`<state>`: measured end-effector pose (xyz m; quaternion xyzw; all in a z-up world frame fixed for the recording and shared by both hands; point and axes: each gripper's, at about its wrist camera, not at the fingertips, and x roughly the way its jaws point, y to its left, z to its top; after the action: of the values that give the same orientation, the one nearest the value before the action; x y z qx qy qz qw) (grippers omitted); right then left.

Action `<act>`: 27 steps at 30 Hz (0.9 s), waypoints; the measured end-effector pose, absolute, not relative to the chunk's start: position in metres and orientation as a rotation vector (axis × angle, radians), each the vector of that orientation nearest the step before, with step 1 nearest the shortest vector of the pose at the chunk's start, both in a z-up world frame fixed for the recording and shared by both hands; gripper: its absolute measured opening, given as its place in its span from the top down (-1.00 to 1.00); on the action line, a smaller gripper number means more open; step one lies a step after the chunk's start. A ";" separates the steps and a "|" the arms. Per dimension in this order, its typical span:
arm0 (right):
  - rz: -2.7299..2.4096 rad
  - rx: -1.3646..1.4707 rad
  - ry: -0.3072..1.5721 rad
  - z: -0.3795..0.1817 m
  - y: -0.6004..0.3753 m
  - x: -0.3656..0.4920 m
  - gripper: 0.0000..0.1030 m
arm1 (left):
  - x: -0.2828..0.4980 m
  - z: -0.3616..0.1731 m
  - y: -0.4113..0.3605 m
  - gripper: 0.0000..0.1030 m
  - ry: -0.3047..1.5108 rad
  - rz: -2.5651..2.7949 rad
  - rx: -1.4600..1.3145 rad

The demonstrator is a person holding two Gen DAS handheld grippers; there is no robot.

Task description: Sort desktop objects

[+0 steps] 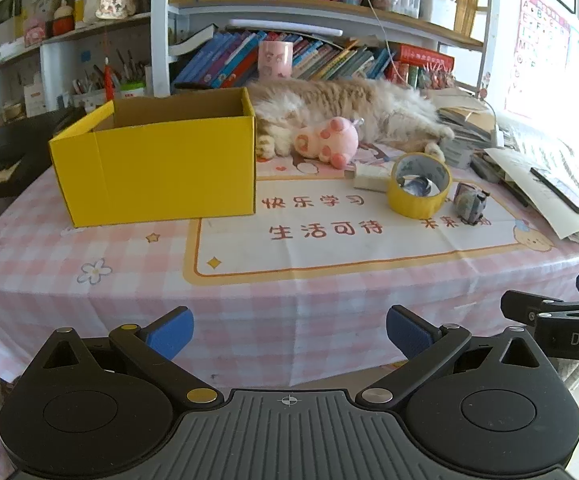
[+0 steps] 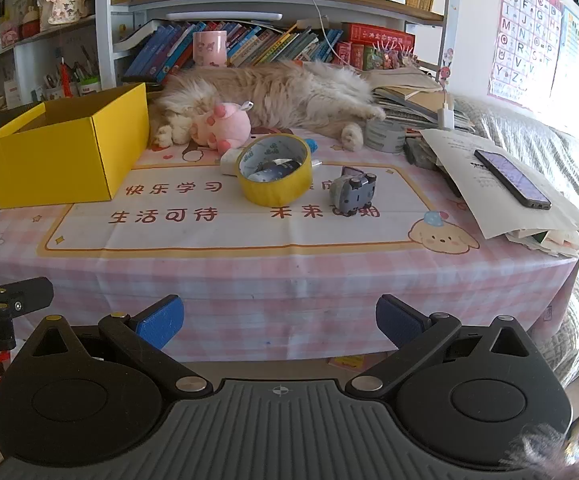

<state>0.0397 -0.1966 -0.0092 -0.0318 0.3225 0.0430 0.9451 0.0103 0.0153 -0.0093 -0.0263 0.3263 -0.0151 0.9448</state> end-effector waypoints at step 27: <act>0.072 -0.035 0.686 -0.011 -0.202 0.038 -1.00 | 0.011 -0.007 0.019 -1.00 0.650 -0.021 -0.056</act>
<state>0.0380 -0.2016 -0.0114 -0.0171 0.3363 0.0352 0.9410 0.0111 0.0190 -0.0072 -0.0277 0.3193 -0.0101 0.9472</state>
